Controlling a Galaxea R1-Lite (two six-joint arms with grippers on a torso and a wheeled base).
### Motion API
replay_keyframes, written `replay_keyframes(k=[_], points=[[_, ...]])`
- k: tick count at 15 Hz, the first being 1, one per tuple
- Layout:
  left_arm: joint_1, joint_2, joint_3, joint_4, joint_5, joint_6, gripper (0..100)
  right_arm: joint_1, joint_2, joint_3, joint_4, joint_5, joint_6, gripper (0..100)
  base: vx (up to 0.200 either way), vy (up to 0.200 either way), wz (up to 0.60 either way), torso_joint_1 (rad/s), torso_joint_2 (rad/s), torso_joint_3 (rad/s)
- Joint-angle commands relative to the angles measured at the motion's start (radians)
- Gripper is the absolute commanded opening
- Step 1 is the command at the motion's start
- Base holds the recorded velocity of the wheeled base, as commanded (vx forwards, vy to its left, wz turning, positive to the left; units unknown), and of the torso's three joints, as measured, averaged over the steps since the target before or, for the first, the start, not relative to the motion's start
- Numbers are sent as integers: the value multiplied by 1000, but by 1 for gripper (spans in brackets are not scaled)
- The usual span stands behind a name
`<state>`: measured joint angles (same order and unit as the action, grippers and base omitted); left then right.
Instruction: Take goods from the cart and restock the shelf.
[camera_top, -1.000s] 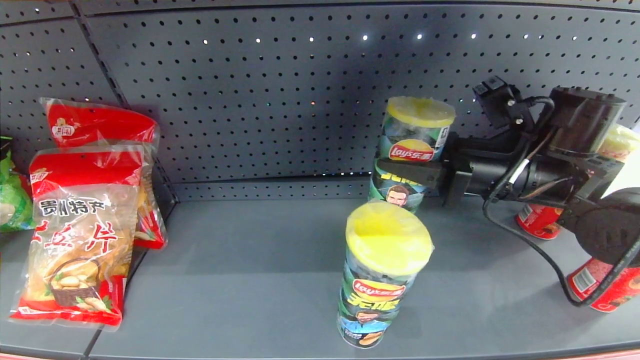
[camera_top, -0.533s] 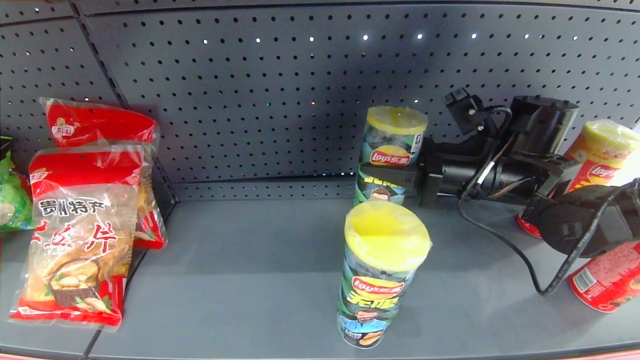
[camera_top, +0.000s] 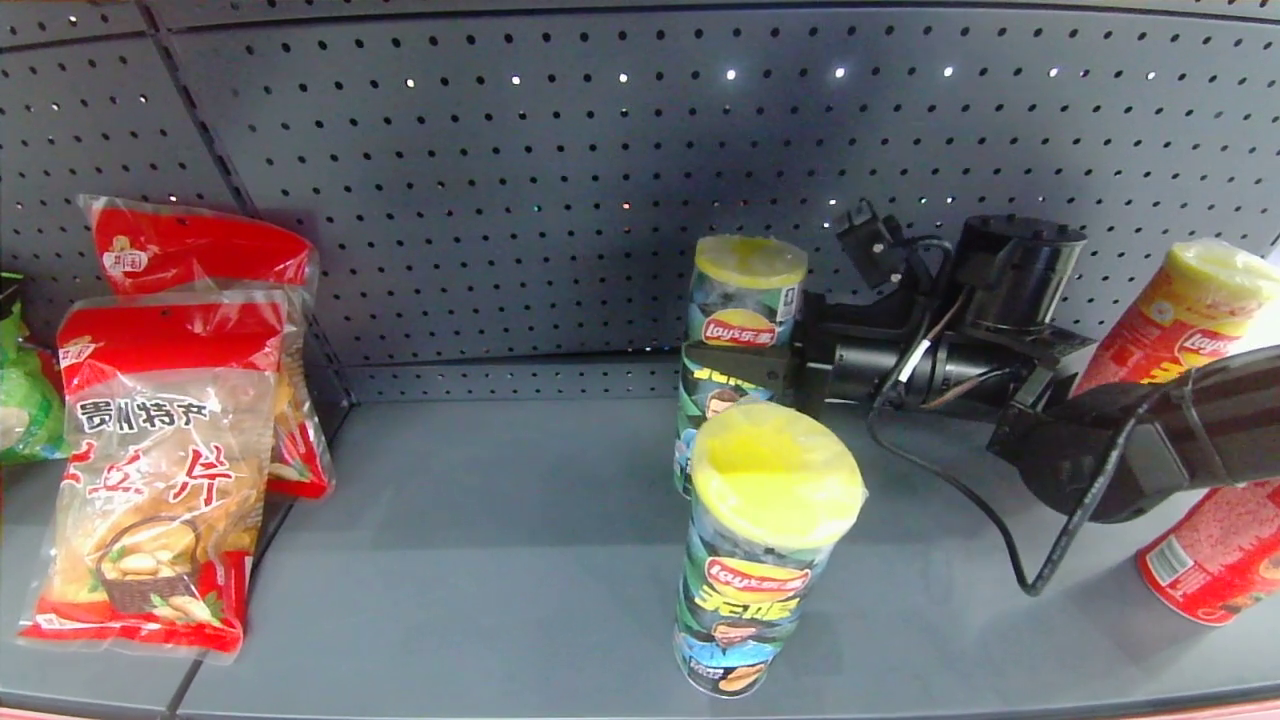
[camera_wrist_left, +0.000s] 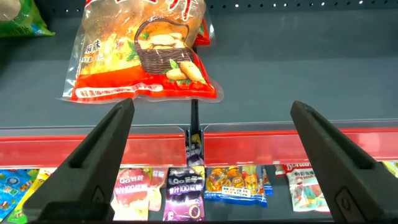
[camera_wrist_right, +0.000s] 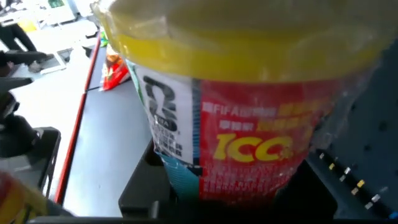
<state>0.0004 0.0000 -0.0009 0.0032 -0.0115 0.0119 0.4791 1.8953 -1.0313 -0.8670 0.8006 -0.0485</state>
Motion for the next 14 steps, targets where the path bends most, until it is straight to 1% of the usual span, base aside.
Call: replay_keyframes(k=[1, 6, 8, 10, 14], points=[[0, 2, -1, 0, 1, 0, 100, 18, 13, 0, -4, -20, 18, 0, 0, 0, 0, 0, 0, 0], [0, 2, -1, 0, 1, 0, 100, 21, 14, 13, -4, -43, 27, 0, 0, 0, 0, 0, 0, 0], [1, 2, -1, 0, -1, 0, 100, 21, 19, 23, -9, -78, 38, 0, 0, 0, 0, 0, 0, 0], [0, 2, 1, 0, -1, 0, 100, 21, 18, 48, -38, -81, 55, 0, 0, 0, 0, 0, 0, 0], [1, 2, 1, 0, -1, 0, 100, 18, 10, 73, -43, -81, 56, 0, 0, 0, 0, 0, 0, 0]])
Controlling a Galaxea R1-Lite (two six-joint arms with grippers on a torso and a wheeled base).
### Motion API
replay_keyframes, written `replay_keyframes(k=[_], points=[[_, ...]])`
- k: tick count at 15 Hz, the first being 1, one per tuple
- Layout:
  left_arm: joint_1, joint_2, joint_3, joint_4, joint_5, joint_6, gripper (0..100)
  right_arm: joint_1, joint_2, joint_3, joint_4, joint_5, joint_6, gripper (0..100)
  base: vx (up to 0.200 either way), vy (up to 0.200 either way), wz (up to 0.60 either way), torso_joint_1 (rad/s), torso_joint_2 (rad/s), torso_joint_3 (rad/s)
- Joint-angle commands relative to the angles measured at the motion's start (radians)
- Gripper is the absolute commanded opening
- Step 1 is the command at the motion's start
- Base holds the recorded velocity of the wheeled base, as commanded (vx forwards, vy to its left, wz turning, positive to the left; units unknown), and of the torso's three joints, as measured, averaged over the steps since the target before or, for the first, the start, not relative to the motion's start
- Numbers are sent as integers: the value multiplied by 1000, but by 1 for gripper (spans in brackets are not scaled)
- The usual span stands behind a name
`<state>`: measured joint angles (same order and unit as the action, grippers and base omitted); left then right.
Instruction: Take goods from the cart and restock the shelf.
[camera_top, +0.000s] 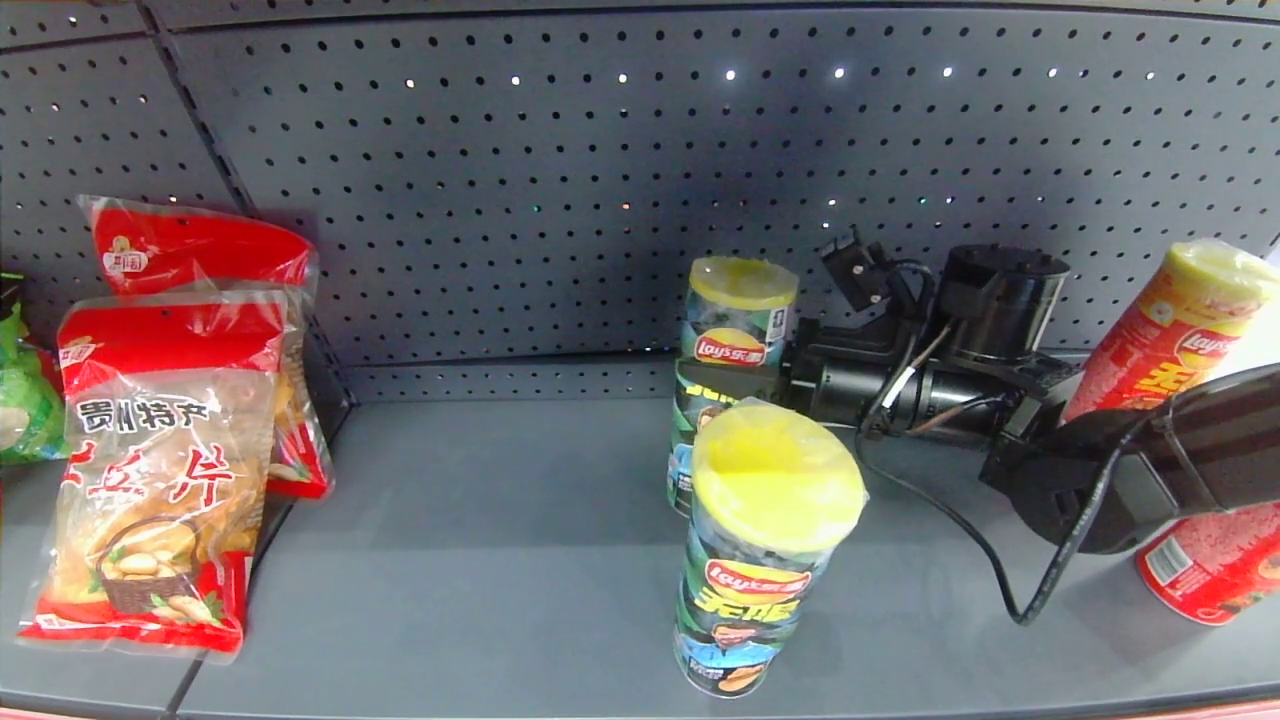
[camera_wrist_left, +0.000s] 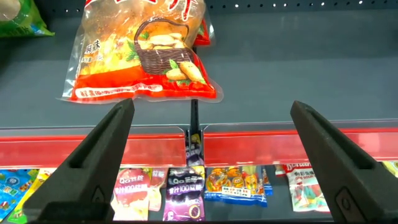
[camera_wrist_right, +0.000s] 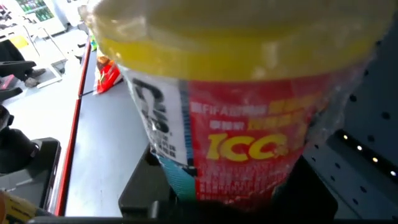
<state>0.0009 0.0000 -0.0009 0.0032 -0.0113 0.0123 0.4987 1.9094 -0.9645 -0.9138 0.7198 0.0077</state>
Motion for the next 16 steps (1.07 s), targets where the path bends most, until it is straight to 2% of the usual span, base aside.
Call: replay_keyframes(k=[1, 10, 11, 16], points=[[1, 2, 1, 0, -1, 0, 100, -5, -6, 7, 3, 0, 0, 0, 0, 0, 0, 0, 0, 0], [1, 2, -1, 0, 1, 0, 100, -5, -61, 101, -22, 10, -3, 0, 0, 0, 0, 0, 0, 0], [1, 2, -1, 0, -1, 0, 100, -3, -62, 102, -22, 12, -5, 100, 0, 0, 0, 0, 0, 0], [1, 2, -1, 0, 1, 0, 100, 20, -78, 109, -22, 12, -6, 100, 0, 0, 0, 0, 0, 0]])
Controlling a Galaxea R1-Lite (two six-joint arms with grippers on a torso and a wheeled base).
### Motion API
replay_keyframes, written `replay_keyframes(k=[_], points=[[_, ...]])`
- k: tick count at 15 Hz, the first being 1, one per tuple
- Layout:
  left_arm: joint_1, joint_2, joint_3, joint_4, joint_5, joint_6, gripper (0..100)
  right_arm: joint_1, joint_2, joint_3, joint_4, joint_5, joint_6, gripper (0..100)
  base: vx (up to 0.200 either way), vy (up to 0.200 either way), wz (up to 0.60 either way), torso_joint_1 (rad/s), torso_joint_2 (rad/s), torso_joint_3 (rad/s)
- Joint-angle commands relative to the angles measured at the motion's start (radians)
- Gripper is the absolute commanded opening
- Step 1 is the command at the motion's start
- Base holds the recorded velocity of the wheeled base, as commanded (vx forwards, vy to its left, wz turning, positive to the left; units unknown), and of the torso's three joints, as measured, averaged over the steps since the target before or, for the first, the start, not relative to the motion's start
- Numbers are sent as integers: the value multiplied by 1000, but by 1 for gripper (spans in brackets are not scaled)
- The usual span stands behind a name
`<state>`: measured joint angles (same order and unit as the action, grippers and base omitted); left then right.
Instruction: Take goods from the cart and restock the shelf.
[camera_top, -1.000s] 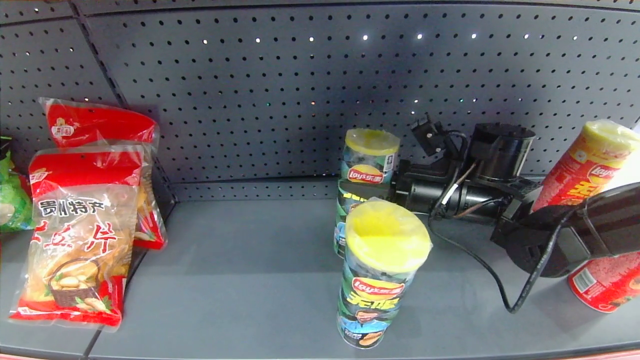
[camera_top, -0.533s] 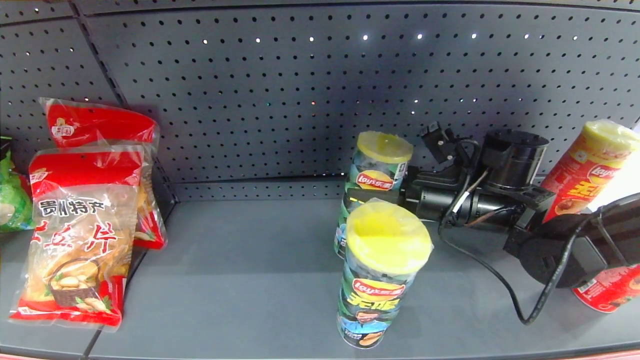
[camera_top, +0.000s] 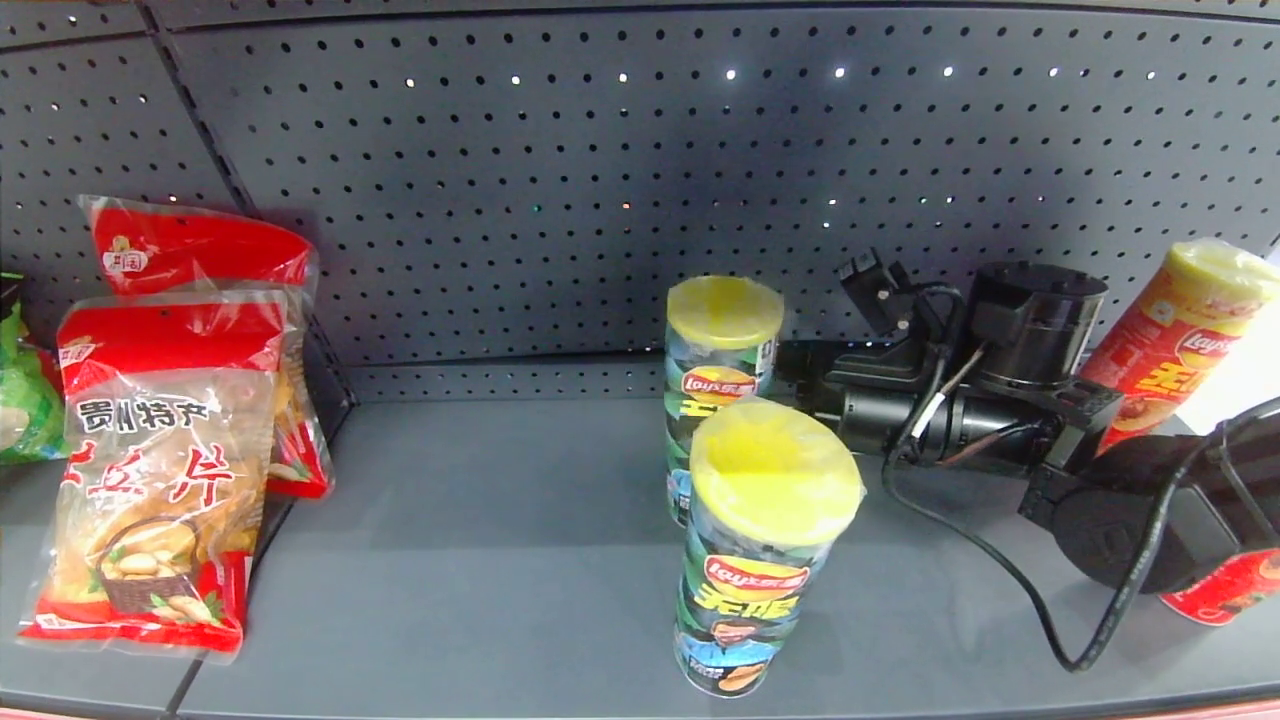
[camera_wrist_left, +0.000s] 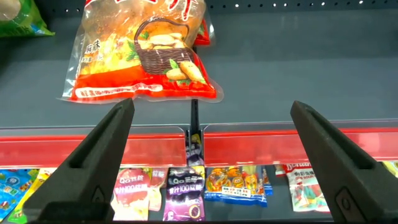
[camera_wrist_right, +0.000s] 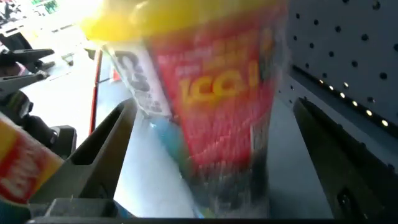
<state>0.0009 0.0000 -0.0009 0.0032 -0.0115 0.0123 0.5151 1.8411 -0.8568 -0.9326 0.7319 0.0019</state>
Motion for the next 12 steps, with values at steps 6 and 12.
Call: replay_keyframes(k=[6, 12], points=[[1, 2, 1, 0, -1, 0, 100, -20, -68, 84, -5, 1, -2, 100, 0, 0, 0, 0, 0, 0], [1, 2, -1, 0, -1, 0, 100, -70, -158, 193, -3, 0, -2, 100, 0, 0, 0, 0, 0, 0]])
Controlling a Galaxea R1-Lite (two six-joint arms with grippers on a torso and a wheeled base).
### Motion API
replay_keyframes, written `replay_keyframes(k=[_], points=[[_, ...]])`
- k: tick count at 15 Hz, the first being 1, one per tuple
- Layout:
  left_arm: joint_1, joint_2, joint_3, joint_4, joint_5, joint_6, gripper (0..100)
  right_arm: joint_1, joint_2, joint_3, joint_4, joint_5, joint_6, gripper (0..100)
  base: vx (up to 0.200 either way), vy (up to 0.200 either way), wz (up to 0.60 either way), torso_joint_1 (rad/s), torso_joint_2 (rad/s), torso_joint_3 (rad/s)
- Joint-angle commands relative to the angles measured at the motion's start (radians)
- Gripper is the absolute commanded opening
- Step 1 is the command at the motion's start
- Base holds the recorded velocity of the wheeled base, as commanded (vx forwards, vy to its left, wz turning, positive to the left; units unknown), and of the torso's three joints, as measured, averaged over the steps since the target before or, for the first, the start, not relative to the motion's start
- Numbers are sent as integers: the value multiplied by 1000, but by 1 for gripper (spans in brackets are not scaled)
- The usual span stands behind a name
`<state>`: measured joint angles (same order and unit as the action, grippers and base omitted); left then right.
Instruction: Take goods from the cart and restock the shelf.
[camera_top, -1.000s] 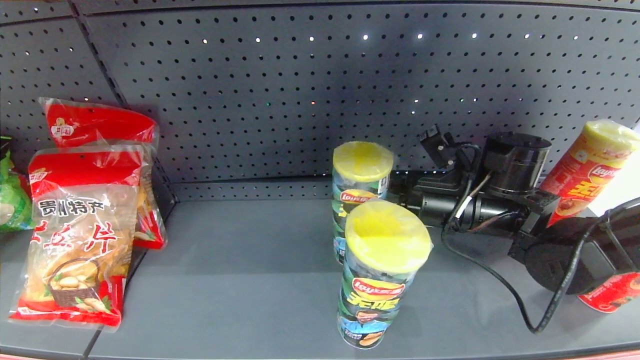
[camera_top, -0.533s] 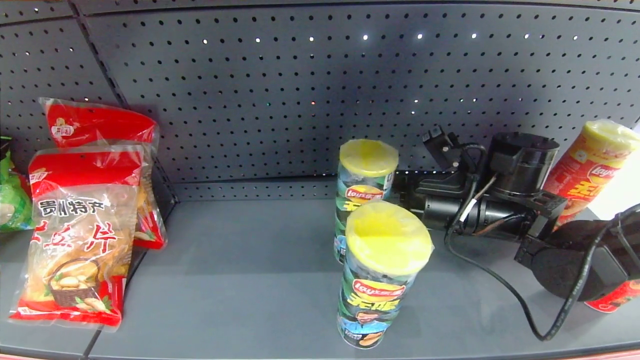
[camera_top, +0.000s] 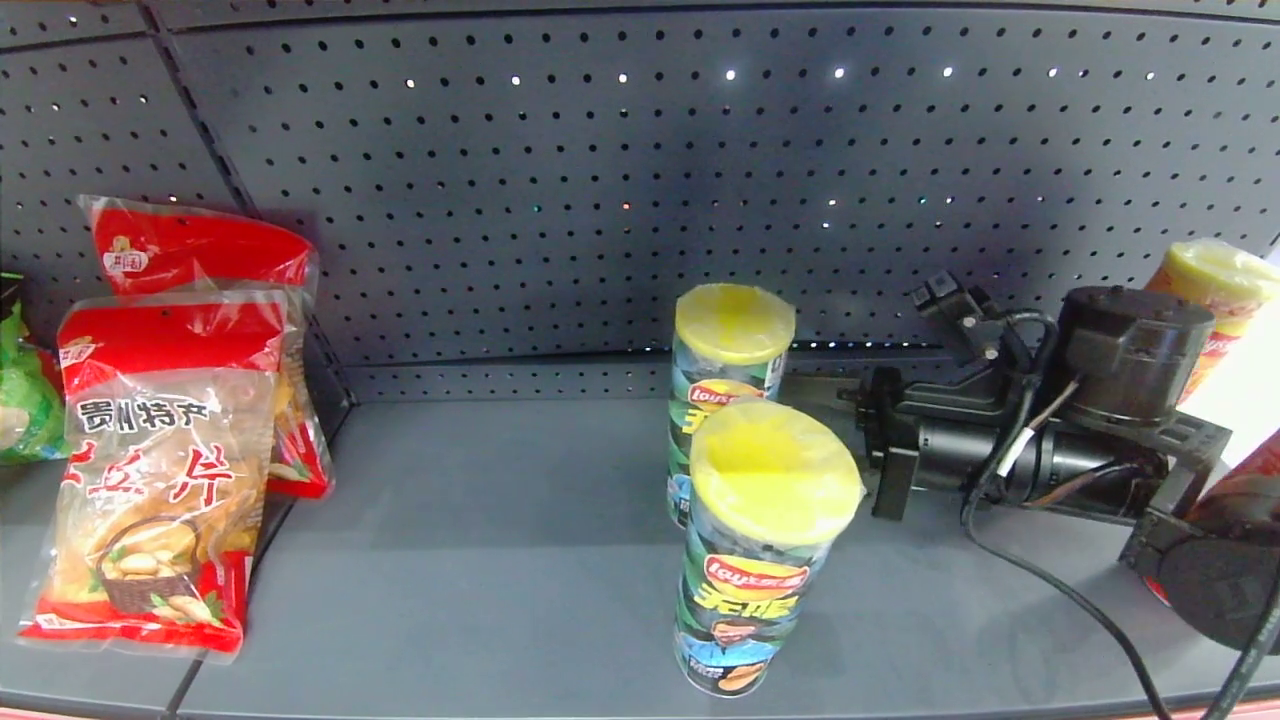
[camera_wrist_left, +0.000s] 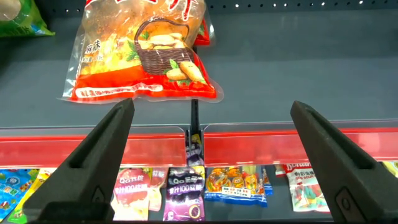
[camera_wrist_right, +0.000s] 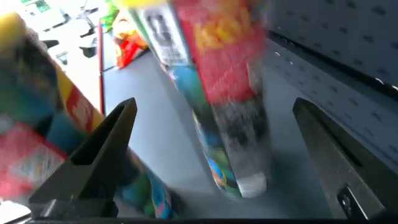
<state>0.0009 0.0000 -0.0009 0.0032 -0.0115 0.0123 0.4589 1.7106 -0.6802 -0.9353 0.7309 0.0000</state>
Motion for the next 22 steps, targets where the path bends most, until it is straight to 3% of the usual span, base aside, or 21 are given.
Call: replay_keyframes(k=[1, 5, 22], points=[[-1, 2, -1, 0, 1, 0, 100, -34, -36, 22, 0, 2, -2, 100, 0, 0, 0, 0, 0, 0], [1, 2, -1, 0, -1, 0, 100, -42, -66, 70, 0, 2, -2, 100, 0, 0, 0, 0, 0, 0], [1, 2, 1, 0, -1, 0, 100, -98, -2, 59, 0, -2, -23, 100, 0, 0, 0, 0, 0, 0]])
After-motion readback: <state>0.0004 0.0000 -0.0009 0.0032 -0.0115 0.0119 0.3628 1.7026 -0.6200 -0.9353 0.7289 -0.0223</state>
